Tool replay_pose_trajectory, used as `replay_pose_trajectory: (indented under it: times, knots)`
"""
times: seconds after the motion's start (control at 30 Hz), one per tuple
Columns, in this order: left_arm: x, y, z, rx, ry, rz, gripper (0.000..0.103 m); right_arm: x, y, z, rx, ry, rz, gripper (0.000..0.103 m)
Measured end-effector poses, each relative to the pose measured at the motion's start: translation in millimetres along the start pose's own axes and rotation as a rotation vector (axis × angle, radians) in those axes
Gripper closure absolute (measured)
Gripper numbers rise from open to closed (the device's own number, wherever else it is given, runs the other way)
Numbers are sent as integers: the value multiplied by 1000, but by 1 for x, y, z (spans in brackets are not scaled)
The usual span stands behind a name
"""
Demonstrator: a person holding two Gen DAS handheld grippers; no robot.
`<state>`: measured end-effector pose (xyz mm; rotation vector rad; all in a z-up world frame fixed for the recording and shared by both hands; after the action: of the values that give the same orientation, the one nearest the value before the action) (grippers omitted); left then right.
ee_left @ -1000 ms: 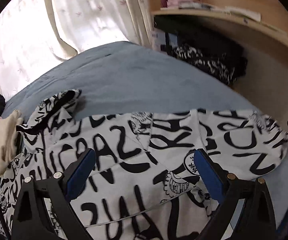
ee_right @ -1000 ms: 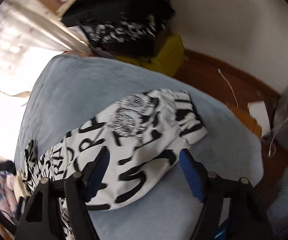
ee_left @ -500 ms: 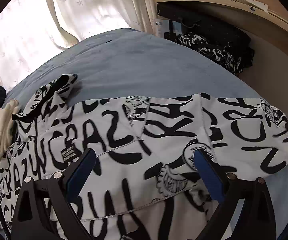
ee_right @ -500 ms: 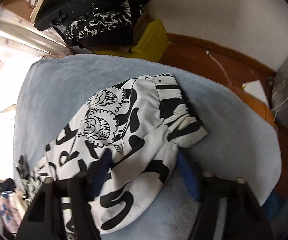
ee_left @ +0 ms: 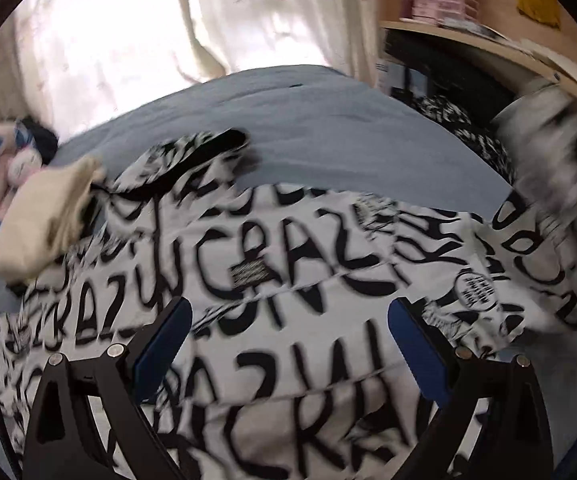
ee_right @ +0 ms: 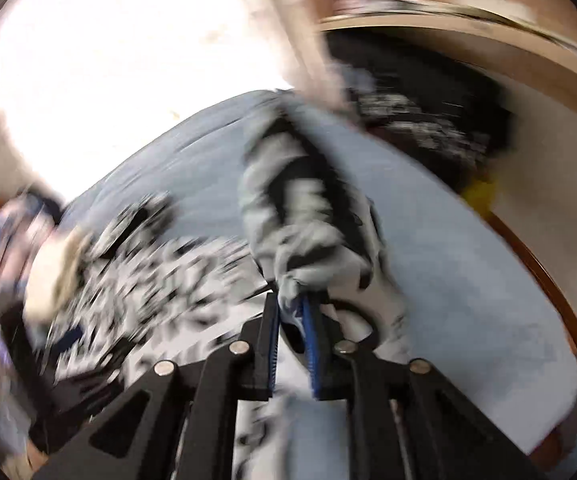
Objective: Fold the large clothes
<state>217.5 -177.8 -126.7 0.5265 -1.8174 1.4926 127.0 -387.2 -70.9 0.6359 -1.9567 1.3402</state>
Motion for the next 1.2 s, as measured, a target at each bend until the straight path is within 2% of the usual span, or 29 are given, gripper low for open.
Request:
replay_pose_trajectory:
  times: [0.07,0.1,0.23,0.3,0.33,0.37,0.47,0.57,0.67,0.73,0.87,1.03,1.07,1.1,1.13,1.17,1.2]
  knots:
    - [-1,12,-20,37,19,-40,5,-14,17,-20,14,-37,-54,56]
    - [-2,18,-24,42,28,-55,5,-19,26,-26,9,-57,-65,53]
    - [-13,41,-35,71,115,-134,5,-31,53,-29,-45,-92,-107,53]
    - [-21,52,-35,124,184,-185,6,-26,68,-24,-105,-114,-113,53]
    - [-27,57,-35,176,246,-226,8,-21,78,-25,-132,-114,-110,53]
    - [-31,62,-32,219,304,-260,14,-19,84,-15,-172,-102,-108,53]
    - [-44,76,-14,320,465,-362,20,-9,100,2,-271,-78,-89,53]
    - [-52,88,11,353,550,-425,25,-8,113,8,-336,-100,-81,53]
    - [-57,98,41,380,645,-493,25,-12,120,11,-340,-87,-93,53]
    - [-60,102,55,391,678,-516,25,-15,122,11,-339,-84,-97,53]
    - [-68,99,73,393,662,-497,25,-19,126,14,-331,-69,-99,53]
    - [-79,89,88,422,678,-504,25,-23,130,19,-335,-62,-110,53]
    - [-81,85,97,418,684,-501,30,-24,131,20,-335,-57,-113,53]
    - [-83,81,102,412,690,-496,52,-24,132,22,-337,-54,-116,53]
    - [-85,77,108,398,692,-493,61,-24,133,23,-339,-52,-118,53]
    - [-89,76,115,370,659,-495,74,-24,133,23,-342,-52,-119,53]
    - [-91,74,118,348,629,-492,81,-23,133,23,-343,-50,-119,53]
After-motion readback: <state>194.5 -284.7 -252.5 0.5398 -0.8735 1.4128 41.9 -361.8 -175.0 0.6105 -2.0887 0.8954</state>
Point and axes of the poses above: each gripper's, at about its wrist camera, not at the fingertips, and x roughly against the way its jaws point, z to its right, y to its underside, the point moved 8 cm from there along -x, roughly the way its jaws point, and after that the axes turned 2 degrees about -y, right-handed, at the moved point
